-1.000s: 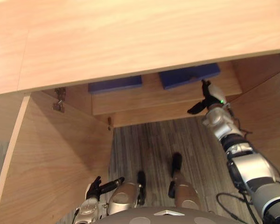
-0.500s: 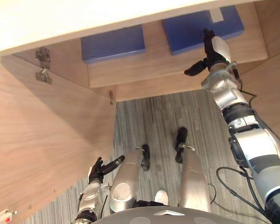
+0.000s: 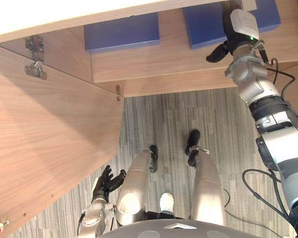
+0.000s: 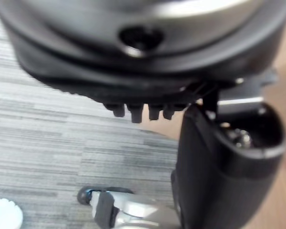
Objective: Walk over to the cabinet, pick up the folder, carry it to the office cabinet, place the folder inside the office cabinet, then close the office cabinet door
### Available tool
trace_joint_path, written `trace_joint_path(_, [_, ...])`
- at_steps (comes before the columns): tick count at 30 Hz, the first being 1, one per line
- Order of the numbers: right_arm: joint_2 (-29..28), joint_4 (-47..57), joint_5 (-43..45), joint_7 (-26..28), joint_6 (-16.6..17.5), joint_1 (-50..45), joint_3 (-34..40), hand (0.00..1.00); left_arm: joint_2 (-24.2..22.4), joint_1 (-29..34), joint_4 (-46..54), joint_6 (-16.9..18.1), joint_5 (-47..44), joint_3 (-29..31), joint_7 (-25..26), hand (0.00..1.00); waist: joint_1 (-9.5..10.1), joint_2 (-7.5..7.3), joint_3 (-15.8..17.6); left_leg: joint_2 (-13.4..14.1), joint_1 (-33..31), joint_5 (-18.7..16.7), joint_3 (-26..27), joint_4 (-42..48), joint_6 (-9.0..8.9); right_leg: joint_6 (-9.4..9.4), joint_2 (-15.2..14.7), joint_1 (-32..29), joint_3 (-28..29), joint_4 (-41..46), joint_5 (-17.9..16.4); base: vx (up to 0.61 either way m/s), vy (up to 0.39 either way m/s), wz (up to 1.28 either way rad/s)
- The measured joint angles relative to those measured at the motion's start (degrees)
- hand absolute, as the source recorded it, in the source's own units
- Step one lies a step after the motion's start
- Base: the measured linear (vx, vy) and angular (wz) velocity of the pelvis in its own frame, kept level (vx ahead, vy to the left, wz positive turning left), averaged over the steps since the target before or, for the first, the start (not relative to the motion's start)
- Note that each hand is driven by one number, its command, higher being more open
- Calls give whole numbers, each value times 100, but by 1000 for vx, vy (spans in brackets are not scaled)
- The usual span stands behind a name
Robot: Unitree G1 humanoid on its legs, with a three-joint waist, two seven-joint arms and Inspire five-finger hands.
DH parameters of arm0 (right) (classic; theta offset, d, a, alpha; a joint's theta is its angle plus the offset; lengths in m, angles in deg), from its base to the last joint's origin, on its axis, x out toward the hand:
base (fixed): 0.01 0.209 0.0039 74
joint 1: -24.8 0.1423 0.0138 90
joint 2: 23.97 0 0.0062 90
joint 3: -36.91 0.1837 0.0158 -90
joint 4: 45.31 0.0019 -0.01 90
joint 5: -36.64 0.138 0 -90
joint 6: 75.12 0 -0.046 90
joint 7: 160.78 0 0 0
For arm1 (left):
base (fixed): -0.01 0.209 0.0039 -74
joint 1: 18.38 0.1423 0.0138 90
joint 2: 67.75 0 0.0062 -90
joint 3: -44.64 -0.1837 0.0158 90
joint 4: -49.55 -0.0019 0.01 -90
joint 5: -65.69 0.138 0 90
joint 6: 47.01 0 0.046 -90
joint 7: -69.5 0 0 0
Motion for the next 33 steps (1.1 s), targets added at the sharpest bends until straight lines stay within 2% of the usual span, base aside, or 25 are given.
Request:
trace_joint_path(7, [51, -1, -40, 32, 112, -233, -395, 100, 7, 181, 308, -2, -10, -34, -170, 100, 38, 6, 28, 35, -320, -120, -16, 500, -60, -27, -83, -316, -5, 538, -269, -30, -10, 7])
trace_joint_path(11, [51, 1, -231, -29, 183, -272, -456, 100, 27, 184, 307, 0, -12, -29, -174, 100, 31, 5, 28, 160, -652, -611, -54, 1336, -34, -53, -80, -744, 86, 1394, -637, -95, 0, -5])
trace_joint_path(15, [35, 20, -248, -212, 245, -398, -455, 100, 48, 146, 259, -11, -10, -30, -173, 100, 21, -10, 37, 247, -917, -944, -44, 2011, -12, -72, -93, -1071, 169, 2055, -850, -108, 3, -6])
trace_joint_path(22, [-14, -58, -245, -263, 272, -534, -446, 100, 113, -106, -326, -95, 17, -39, -171, 100, -25, -69, 27, 264, -1047, -988, -59, 2221, -8, -41, -167, -1157, 124, 2192, -898, -81, -12, 3])
trace_joint_path(25, [-8, -62, -197, -231, 359, -472, -469, 100, 159, -153, -556, -123, 19, -36, -178, 100, -20, -159, 19, 277, -1169, -993, -61, 2333, -17, -59, -178, -1288, 131, 2308, -909, 0, 0, 0])
trace_joint_path(33, [365, -137, 323, 435, 334, 179, -1057, 100, 216, -313, -678, -221, 63, -40, -277, 100, 39, -186, 13, 246, -1460, -991, -179, 2542, -28, -107, -287, -1502, 31, 2505, -948, -26, -14, 7])
